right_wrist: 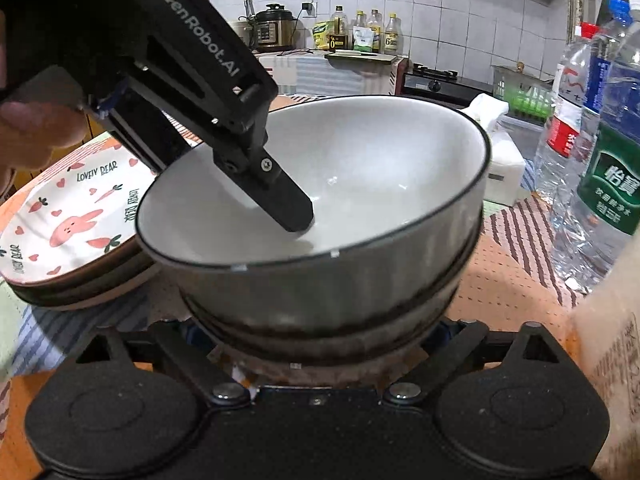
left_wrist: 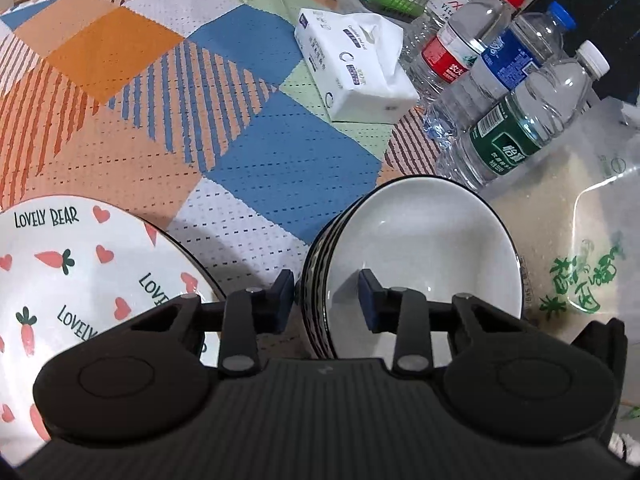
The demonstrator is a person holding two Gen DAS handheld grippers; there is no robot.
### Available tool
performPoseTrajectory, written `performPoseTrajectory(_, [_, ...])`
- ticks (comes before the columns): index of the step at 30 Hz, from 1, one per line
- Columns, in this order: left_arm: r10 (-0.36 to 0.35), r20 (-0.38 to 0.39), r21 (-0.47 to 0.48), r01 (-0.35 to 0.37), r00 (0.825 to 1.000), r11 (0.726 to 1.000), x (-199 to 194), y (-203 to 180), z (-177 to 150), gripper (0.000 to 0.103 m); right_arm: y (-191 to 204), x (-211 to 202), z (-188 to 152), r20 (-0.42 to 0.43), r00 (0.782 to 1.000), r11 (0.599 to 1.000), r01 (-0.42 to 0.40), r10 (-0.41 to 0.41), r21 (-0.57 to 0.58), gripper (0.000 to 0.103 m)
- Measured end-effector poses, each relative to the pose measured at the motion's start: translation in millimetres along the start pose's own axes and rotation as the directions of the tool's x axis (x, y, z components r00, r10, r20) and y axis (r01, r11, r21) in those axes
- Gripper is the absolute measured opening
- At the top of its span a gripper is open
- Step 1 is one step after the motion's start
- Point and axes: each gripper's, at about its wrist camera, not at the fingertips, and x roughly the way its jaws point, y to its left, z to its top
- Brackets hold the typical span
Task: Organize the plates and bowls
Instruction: 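Grasp the rim of the three-bowl stack with both grippers, then lift the bowl stack and carry it over the bunny plate stack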
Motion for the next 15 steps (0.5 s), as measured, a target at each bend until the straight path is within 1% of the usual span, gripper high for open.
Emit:
performPoseTrajectory(5, [0.039,0.018,0.049,-0.04,0.999,0.998,-1,-10,-4,0.034,-1,-1,0,0.003,1.0,1.0,-0.006,0.006,0.001,0.098])
performPoseTrajectory(7, [0.043,0.014,0.053,-0.044,0.999,0.998,-2,-12,-5,0.034,-3,-3,-1,0.006,1.0,1.0,-0.018,0.018,0.017,0.098])
performPoseTrajectory(9, [0.045,0.004,0.078,-0.046,0.999,0.996,-3,-15,-6,0.034,-3,-5,-2,-0.001,1.0,1.0,-0.025,0.025,0.016,0.098])
performPoseTrajectory(12, [0.06,0.02,0.124,-0.062,0.998,0.99,-6,-21,-12,0.034,-3,-9,-4,0.007,0.999,0.999,-0.037,0.036,0.029,0.098])
performPoseTrajectory(15, [0.068,0.033,0.144,-0.072,0.997,0.987,-13,-25,-16,0.034,0,-12,-7,0.017,0.999,0.999,-0.034,0.034,0.03,0.098])
